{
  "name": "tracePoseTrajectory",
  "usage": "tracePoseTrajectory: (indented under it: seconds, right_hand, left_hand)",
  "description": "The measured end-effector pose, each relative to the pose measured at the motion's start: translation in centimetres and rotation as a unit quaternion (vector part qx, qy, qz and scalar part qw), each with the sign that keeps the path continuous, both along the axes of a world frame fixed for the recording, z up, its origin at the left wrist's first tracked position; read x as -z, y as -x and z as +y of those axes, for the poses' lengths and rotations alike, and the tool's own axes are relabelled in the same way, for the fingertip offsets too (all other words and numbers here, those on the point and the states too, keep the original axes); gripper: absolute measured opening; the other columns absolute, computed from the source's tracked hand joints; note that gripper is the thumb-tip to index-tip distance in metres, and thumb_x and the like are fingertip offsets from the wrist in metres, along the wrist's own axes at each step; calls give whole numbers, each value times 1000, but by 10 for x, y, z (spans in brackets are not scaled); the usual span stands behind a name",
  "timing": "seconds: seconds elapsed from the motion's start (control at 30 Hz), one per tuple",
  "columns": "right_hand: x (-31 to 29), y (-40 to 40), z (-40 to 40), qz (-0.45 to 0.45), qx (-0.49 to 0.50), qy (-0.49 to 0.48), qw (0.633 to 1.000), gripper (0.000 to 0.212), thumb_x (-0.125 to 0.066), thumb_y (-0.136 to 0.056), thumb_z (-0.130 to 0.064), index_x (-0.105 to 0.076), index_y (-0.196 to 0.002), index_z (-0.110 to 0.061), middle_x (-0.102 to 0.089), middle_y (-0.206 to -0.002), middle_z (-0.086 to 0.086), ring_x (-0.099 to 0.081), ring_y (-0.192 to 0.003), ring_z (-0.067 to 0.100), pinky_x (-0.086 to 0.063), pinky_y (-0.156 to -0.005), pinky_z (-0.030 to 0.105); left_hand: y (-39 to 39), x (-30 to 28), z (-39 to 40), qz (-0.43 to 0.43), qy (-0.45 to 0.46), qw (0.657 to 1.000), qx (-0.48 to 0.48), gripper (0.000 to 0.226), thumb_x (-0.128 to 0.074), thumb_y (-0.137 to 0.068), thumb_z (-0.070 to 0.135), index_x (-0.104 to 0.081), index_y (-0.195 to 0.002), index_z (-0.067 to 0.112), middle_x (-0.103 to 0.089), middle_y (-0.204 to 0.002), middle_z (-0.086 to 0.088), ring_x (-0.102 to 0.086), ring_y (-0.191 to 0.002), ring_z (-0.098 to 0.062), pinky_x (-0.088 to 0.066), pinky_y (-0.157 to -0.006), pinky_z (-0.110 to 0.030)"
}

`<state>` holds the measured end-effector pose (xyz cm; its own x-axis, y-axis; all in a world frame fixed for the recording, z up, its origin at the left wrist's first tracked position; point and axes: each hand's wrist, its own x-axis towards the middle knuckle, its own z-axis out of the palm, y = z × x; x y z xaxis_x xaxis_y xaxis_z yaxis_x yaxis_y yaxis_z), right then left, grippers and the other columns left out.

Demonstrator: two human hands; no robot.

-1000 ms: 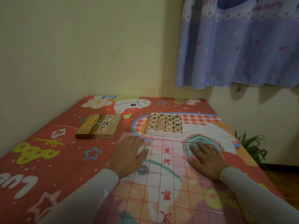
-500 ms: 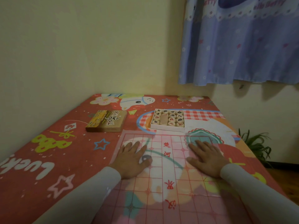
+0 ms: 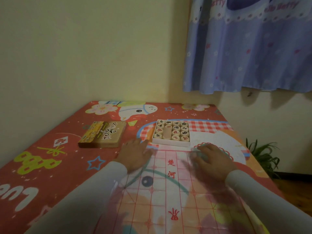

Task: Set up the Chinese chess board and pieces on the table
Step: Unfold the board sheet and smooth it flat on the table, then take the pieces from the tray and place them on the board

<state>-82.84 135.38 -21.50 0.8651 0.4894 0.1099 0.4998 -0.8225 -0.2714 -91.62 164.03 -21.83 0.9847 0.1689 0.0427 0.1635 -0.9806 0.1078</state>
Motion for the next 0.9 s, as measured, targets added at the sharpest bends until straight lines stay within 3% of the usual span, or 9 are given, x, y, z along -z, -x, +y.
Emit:
tracePoseTrajectory:
  seconds: [0.13, 0.3, 0.4, 0.53, 0.63, 0.73, 0.9]
  right_hand:
    - [-9, -34, 31, 12, 13, -55, 998, 36, -48, -95, -39, -57, -126, -24, -55, -130, -1, -58, -109, 19, -45, -93, 32]
    - [-16, -77, 73, 25, 10, -56, 998, 23, -55, -90, -32, -67, -95, -13, -65, -97, 6, -59, -86, 21, -50, -76, 33]
    - [-17, -93, 87, 56, 24, -13, 998, 19, -57, -86, -29, -67, -85, -13, -65, -88, 6, -60, -82, 22, -49, -70, 31]
    - [-25, -103, 94, 80, 26, 29, 996, 22, -61, -84, -31, -67, -99, -17, -66, -98, 4, -61, -90, 20, -53, -80, 31]
    - [-30, -104, 95, 73, 21, 56, 996, 24, -61, -83, -32, -65, -101, -16, -66, -99, 3, -61, -90, 19, -53, -78, 31]
    - [-34, -102, 93, 57, 18, 68, 996, 26, -64, -79, -35, -64, -100, -19, -66, -97, 0, -60, -87, 17, -54, -76, 31]
    - [-44, -113, 92, 7, 16, 9, 1000, 19, -62, -83, -34, -61, -99, -23, -64, -93, -2, -59, -82, 16, -53, -70, 28]
  left_hand:
    - [-44, -22, -6, -47, 16, 998, 31, 41, -37, -99, 37, -47, -134, 20, -58, -125, -5, -55, -112, -24, -47, -91, -38]
    - [-100, -30, -11, -38, 12, 999, 19, 23, -45, -94, 20, -65, -102, 12, -65, -105, -7, -59, -95, -24, -39, -67, -28]
    - [-120, -33, -12, -3, -1, 1000, 27, 17, -47, -93, 17, -62, -96, 11, -65, -103, -8, -59, -95, -25, -38, -67, -28]
    - [-130, -37, -7, 47, 42, 997, 40, 14, -55, -89, 23, -60, -98, 13, -64, -105, -6, -58, -96, -24, -42, -72, -28]
    - [-133, -40, -5, 63, 30, 996, 55, 19, -58, -88, 25, -60, -101, 12, -63, -108, -6, -57, -99, -24, -40, -73, -27]
    - [-135, -44, -6, 53, 0, 996, 72, 20, -60, -86, 27, -61, -99, 12, -65, -103, -7, -59, -96, -25, -39, -68, -26]
    - [-142, -52, -1, -5, 3, 998, 65, 14, -64, -79, 26, -58, -88, 17, -63, -88, -2, -54, -76, -20, -35, -55, -25]
